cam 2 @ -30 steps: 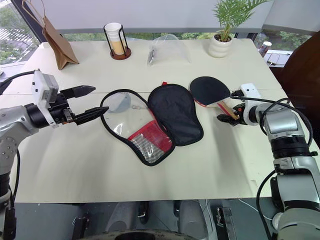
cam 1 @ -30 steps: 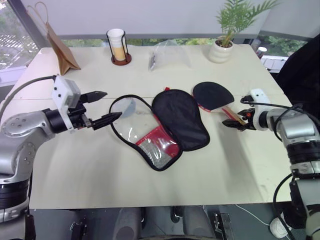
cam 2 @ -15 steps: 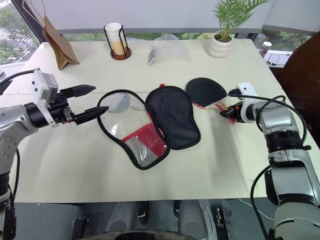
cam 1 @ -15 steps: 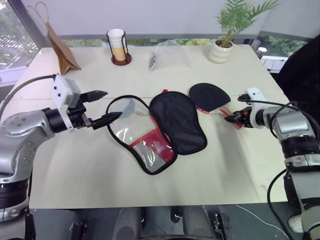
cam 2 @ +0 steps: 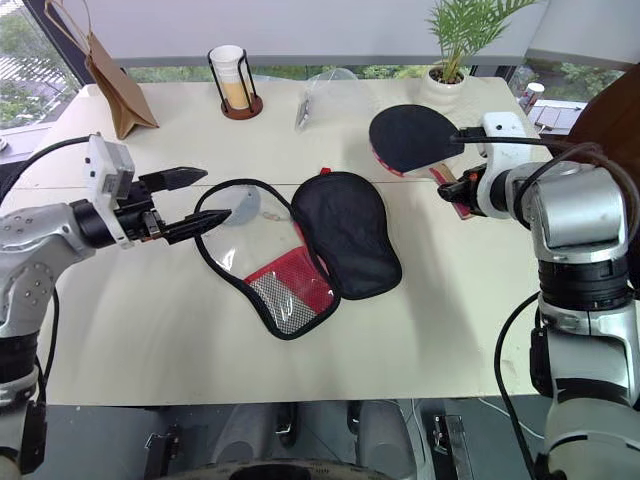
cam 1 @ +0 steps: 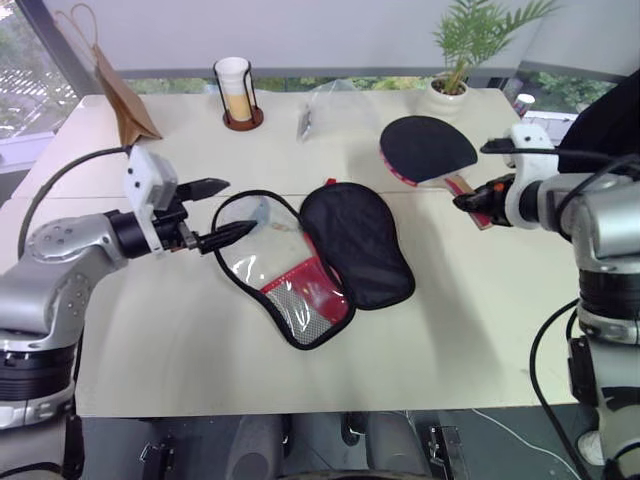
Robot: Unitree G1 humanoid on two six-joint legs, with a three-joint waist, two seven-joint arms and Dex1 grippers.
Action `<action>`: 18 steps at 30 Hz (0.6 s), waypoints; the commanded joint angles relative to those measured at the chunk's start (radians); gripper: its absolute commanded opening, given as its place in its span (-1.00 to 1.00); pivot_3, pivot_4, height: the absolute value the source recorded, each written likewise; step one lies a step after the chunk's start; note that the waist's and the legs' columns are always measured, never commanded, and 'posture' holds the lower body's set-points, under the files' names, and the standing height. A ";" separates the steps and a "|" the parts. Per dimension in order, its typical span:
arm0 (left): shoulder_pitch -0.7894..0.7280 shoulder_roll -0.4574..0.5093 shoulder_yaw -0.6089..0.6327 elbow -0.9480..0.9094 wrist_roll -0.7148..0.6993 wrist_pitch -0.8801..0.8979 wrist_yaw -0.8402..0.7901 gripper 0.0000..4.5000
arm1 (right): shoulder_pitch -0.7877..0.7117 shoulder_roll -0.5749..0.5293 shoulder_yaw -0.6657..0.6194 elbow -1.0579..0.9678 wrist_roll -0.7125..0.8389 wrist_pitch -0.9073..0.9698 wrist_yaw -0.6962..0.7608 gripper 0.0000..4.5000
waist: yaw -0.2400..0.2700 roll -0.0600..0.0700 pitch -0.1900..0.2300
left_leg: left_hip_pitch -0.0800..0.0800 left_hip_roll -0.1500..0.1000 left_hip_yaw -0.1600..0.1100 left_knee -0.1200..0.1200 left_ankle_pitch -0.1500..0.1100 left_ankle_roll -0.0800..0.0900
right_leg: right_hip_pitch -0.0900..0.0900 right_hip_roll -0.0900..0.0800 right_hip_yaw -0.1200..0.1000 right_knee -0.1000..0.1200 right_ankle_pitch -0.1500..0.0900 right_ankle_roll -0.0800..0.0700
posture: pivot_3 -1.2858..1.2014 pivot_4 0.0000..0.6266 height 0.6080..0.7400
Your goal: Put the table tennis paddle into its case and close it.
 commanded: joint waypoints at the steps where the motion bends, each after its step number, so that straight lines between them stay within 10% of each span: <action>1: -0.054 -0.005 -0.017 0.032 0.018 -0.037 -0.024 1.00 | 0.020 0.069 -0.034 -0.230 0.059 0.115 -0.067 -0.60 | -0.001 0.000 0.000 | 0.000 0.000 0.000 0.000 0.000 0.000 | 0.000 0.000 0.000 0.000 0.000 0.000 | 0.03 -0.52 0.93; 18: -0.108 -0.017 -0.044 0.087 0.042 -0.052 -0.075 1.00 | 0.214 0.322 -0.026 -0.280 0.386 0.123 -0.573 -0.60 | -0.002 0.000 0.000 | 0.000 0.000 0.000 0.000 0.000 0.000 | 0.000 0.000 0.000 0.000 0.000 0.000 | 0.03 -0.52 0.93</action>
